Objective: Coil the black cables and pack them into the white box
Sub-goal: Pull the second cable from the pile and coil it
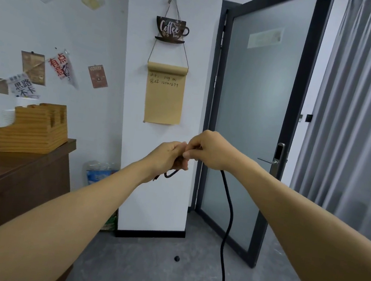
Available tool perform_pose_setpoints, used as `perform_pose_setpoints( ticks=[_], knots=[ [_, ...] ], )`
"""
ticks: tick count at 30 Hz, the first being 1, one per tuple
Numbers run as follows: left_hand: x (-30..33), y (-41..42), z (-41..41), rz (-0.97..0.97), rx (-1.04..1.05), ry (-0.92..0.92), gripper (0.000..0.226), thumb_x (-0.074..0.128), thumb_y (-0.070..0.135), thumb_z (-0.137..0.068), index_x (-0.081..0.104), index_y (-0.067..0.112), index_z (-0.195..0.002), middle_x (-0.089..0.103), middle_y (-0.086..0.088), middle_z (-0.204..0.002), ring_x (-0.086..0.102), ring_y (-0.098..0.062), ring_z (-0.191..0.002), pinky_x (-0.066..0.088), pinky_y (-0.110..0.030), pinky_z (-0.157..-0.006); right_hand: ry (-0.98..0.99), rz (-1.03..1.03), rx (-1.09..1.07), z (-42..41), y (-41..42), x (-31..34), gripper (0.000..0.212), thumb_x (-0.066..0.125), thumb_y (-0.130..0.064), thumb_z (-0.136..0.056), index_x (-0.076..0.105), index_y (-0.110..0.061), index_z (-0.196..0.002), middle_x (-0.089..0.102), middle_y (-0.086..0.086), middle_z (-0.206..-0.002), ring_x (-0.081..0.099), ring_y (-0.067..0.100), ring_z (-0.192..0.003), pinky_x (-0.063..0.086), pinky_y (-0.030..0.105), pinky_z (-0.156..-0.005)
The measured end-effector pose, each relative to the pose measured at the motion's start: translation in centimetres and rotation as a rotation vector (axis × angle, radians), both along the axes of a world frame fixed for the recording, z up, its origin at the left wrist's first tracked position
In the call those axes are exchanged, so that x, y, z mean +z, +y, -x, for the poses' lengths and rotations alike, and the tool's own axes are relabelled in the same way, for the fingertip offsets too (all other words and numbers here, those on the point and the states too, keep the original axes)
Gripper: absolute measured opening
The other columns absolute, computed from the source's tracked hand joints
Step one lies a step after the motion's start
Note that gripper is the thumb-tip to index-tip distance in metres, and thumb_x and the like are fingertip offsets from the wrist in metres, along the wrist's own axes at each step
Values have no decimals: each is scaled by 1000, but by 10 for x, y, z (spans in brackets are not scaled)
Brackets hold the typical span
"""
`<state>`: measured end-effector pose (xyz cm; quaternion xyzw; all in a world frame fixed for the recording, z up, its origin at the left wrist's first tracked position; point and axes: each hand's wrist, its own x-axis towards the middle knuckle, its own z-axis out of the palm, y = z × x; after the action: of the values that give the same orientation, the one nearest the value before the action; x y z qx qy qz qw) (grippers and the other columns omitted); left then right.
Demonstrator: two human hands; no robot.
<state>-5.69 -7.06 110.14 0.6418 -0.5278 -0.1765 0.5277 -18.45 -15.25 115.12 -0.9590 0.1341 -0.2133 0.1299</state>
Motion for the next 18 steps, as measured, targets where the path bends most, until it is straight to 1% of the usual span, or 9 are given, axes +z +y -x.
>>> perform_pose_setpoints(
  ticks=[2,5,8,10,11,12,14,16,18],
  knots=[
    [2,3,1,-17,-39,66,41,30,32,-104,55,11,-80,59,-5,-69,60,-7,-57,49,-14,-59,1,-27,-18,4,-7,1,19,63,-23,-89,71,-6,-89,62,4,-78,54,15,-71,46,27,-66],
    [4,6,3,-61,-69,158,40,33,32,-103,57,9,-81,55,-3,-68,57,-6,-51,51,-17,-57,-15,-85,-39,9,-16,1,19,63,-26,-89,71,-9,-86,66,6,-81,54,13,-69,48,28,-66],
    [6,7,7,-83,-80,239,40,34,32,-103,57,9,-79,55,0,-64,55,-8,-49,51,-19,-56,-24,-104,-45,11,-17,3,17,62,-26,-90,71,-13,-83,64,3,-79,50,5,-61,40,15,-56],
    [7,6,9,-82,-93,305,40,34,33,-103,57,10,-78,54,3,-58,53,-10,-48,51,-20,-56,-30,-99,-54,12,-18,6,18,61,-26,-90,72,-13,-85,63,1,-77,48,5,-58,36,8,-50],
    [7,6,10,-81,-104,330,41,34,33,-103,56,10,-77,53,4,-55,50,-10,-46,49,-21,-54,-36,-98,-62,13,-18,8,18,61,-27,-90,72,-14,-84,63,1,-76,48,5,-58,34,6,-47],
    [7,5,10,-84,-117,347,42,33,34,-103,55,11,-76,49,5,-51,46,-10,-45,47,-20,-52,-42,-104,-69,14,-19,9,17,62,-27,-90,72,-15,-82,63,0,-74,48,5,-57,33,6,-46],
    [6,4,12,-98,-150,371,43,30,36,-103,51,12,-75,38,7,-46,35,-8,-41,37,-18,-44,-58,-136,-80,16,-21,10,18,64,-28,-88,69,-18,-74,61,-3,-68,47,3,-53,32,5,-43],
    [6,4,11,-126,-185,398,45,27,38,-103,49,13,-74,30,9,-45,26,-5,-39,26,-16,-39,-105,-184,-106,17,-23,8,24,70,-31,-83,64,-17,-64,57,-5,-60,43,3,-42,29,7,-39],
    [8,4,11,-171,-223,401,48,26,44,-101,46,14,-70,26,10,-46,21,-4,-38,18,-15,-37,-163,-236,-188,18,-27,4,32,76,-39,-75,61,-13,-62,54,-4,-57,41,4,-41,31,12,-41]
  ],
)
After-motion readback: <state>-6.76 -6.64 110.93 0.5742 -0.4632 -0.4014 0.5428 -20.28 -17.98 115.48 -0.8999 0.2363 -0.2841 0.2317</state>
